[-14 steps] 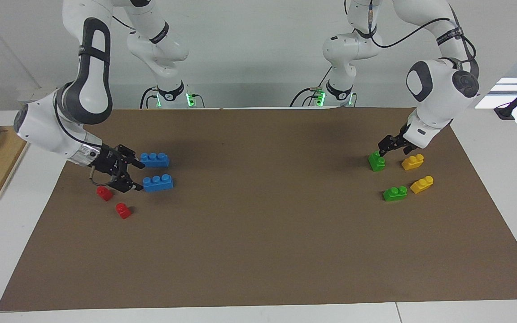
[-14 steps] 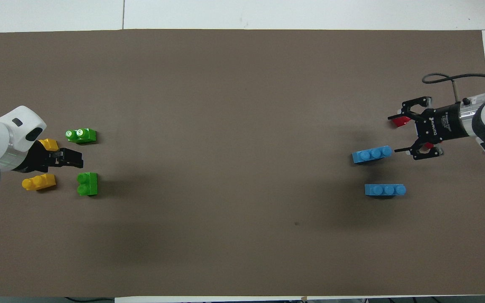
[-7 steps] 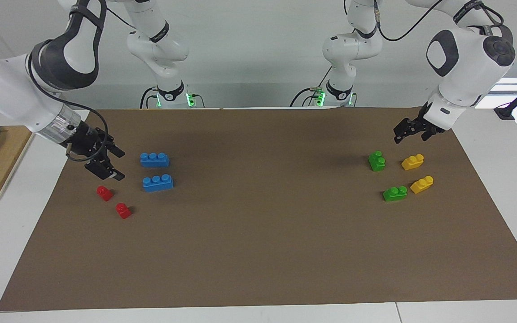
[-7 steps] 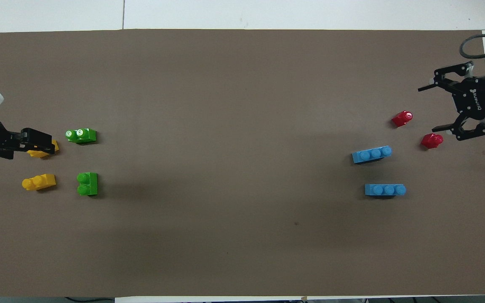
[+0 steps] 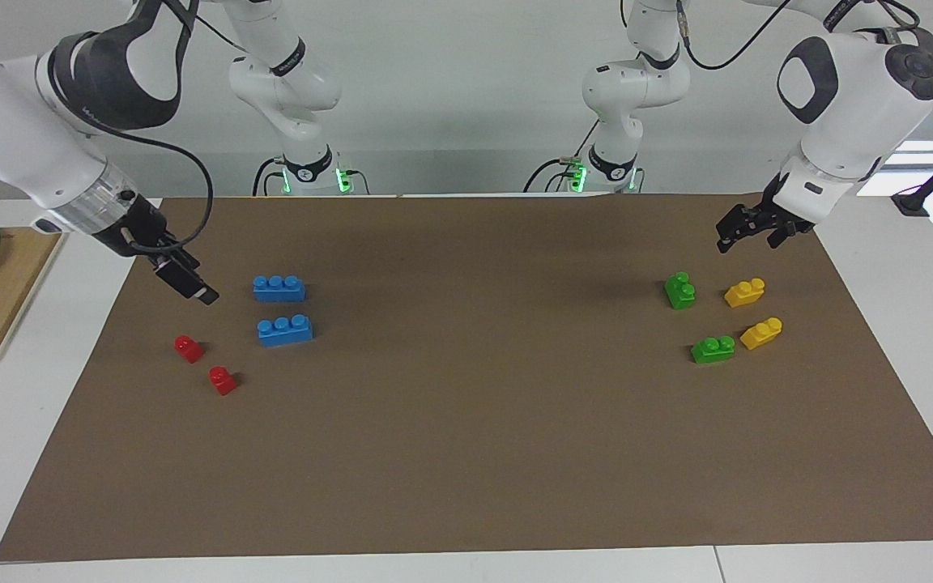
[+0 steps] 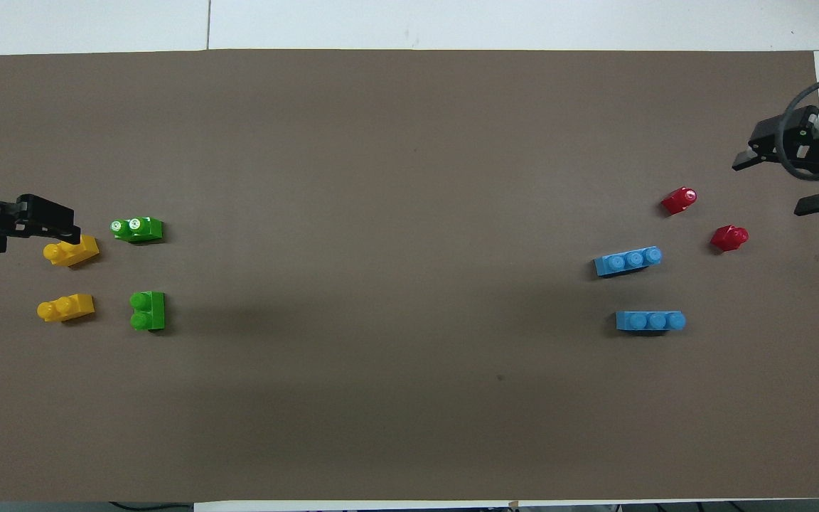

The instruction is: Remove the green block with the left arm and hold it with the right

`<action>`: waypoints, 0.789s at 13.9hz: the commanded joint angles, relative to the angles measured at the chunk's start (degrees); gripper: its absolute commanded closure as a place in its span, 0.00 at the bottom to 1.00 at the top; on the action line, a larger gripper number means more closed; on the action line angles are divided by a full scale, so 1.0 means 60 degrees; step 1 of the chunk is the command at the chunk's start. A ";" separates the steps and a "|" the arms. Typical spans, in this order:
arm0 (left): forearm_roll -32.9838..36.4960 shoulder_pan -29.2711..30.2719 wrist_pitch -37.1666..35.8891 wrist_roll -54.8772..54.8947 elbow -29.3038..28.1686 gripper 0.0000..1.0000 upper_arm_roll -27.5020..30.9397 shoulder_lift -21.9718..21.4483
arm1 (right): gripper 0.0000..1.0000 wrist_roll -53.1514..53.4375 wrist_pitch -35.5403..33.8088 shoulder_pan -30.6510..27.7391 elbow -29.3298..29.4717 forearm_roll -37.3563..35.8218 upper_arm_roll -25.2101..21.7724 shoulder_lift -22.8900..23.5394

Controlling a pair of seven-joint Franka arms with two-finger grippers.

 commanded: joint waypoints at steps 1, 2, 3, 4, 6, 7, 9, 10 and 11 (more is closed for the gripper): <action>0.0148 -0.0629 -0.0424 -0.0203 0.0842 0.00 0.0319 0.0583 | 0.00 -0.2348 -0.0485 0.0107 -0.0013 -0.0706 0.0043 -0.0366; 0.0191 -0.0703 -0.0350 -0.0203 0.0783 0.00 0.0320 0.0568 | 0.00 -0.2965 -0.0574 0.0108 0.0001 -0.0765 0.0043 -0.0396; 0.0235 -0.0718 -0.0335 -0.0218 0.0652 0.00 0.0320 0.0496 | 0.00 -0.3406 -0.0604 0.0108 0.0001 -0.0940 0.0043 -0.0411; 0.0236 -0.0863 -0.0466 -0.0232 0.0564 0.00 0.0334 0.0437 | 0.00 -0.3875 -0.0618 0.0108 0.0001 -0.1203 0.0043 -0.0425; 0.0236 -0.1040 -0.0788 -0.0247 0.0345 0.00 0.0553 0.0073 | 0.00 -0.4508 -0.0677 0.0122 -0.0013 -0.1308 0.0043 -0.0440; 0.0236 -0.1070 -0.0717 -0.0247 -0.0019 0.00 0.0583 -0.0205 | 0.00 -0.4510 -0.0692 0.0122 -0.0013 -0.1308 0.0043 -0.0483; 0.0236 -0.1143 -0.0643 -0.0262 -0.0679 0.00 0.0598 -0.0616 | 0.00 -0.4481 -0.0706 0.0122 -0.0013 -0.1352 0.0043 -0.0484; 0.0236 -0.1230 -0.0425 -0.0276 -0.0972 0.00 0.0598 -0.0734 | 0.00 -0.4480 -0.0706 0.0108 -0.0013 -0.1439 0.0043 -0.0484; 0.0236 -0.1260 0.0070 -0.0436 -0.1207 0.00 0.0598 -0.0793 | 0.00 -0.4480 -0.0692 0.0122 -0.0013 -0.1527 0.0043 -0.0484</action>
